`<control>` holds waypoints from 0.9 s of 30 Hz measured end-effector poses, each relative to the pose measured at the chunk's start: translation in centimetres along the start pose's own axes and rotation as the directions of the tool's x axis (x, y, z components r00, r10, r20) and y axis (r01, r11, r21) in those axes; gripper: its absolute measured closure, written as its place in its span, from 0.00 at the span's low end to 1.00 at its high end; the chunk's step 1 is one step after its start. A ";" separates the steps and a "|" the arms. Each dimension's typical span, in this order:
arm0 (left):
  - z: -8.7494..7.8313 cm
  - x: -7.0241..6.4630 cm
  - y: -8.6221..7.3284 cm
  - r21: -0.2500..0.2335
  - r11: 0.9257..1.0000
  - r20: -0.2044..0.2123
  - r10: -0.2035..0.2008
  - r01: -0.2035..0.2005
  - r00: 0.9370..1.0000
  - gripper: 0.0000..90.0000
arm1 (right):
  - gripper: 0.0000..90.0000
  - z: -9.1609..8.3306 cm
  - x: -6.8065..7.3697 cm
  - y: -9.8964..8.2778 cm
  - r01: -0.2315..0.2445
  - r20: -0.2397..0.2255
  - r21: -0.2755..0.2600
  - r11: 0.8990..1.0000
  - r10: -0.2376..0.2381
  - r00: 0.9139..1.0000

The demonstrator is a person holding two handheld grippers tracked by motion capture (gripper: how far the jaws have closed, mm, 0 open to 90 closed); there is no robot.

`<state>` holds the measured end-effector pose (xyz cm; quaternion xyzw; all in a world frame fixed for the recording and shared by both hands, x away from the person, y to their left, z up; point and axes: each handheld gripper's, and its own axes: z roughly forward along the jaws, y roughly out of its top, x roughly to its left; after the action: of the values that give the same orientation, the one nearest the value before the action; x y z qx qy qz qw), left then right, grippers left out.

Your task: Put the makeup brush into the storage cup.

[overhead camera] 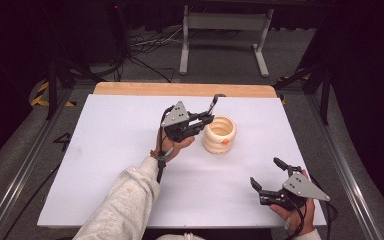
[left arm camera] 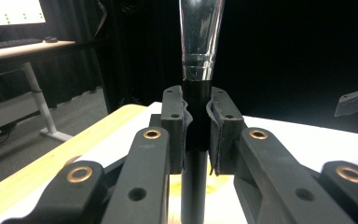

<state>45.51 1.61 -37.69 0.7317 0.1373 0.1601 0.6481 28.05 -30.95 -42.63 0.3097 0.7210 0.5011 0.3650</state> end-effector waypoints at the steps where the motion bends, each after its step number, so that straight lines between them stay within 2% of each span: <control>1: 0.2 0.0 0.0 -0.002 1.000 -0.001 -0.003 0.003 1.000 0.88 | 0.06 0.0 0.0 0.0 0.000 0.001 0.002 1.000 0.000 1.000; 4: 0.9 0.2 -0.1 -0.013 1.000 0.003 -0.015 0.015 1.000 0.88 | 0.06 0.0 0.0 0.0 -0.002 0.003 0.000 1.000 0.002 1.000; 15: 3.0 0.4 -0.8 -0.007 1.000 0.010 -0.029 0.029 1.000 0.88 | 0.06 0.0 0.1 0.0 0.007 -0.007 0.005 1.000 -0.007 1.000; 27: 4.3 0.5 -1.2 -0.004 0.999 0.021 -0.036 0.036 0.999 0.88 | 0.06 -0.1 0.1 0.0 0.017 -0.016 0.006 1.000 -0.017 1.000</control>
<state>47.77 -1.97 -39.33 0.7295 0.1433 0.1413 0.6537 27.93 -30.85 -42.62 0.3005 0.7280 0.4982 0.3626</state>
